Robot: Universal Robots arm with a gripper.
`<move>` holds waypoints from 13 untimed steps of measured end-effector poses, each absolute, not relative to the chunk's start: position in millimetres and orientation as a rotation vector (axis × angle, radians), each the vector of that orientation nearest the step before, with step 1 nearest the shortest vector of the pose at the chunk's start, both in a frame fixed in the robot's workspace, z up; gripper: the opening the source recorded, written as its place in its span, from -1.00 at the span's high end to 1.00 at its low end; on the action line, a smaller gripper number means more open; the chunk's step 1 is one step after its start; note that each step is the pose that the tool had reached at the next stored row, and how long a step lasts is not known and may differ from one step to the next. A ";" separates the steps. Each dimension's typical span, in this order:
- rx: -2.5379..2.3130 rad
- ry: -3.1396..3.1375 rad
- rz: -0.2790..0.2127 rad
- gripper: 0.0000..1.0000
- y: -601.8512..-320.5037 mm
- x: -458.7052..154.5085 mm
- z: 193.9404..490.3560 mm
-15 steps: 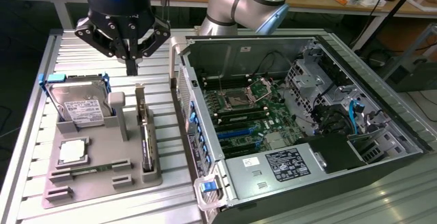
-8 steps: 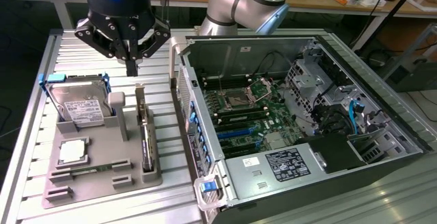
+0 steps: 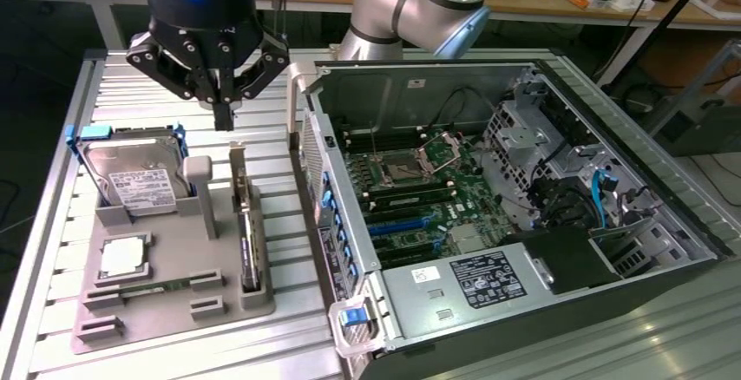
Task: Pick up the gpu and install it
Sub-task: 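Pick up the gpu and move the gpu toward the slot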
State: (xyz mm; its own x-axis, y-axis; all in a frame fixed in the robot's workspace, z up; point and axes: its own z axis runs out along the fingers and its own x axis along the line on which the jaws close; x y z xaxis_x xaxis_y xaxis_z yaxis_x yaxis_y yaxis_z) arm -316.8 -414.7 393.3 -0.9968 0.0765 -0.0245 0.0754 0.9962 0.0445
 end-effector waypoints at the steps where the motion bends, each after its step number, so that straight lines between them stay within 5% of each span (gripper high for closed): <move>1: 0.118 3.112 0.068 0.79 -414.8 -316.8 393.3; 13: 0.118 3.112 0.068 0.79 -427.1 -316.8 393.3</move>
State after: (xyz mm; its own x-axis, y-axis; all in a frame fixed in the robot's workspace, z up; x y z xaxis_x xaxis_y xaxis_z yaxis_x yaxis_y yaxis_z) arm -316.8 -427.1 393.3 -0.9968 0.0765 -0.0245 0.0754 0.9962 0.0445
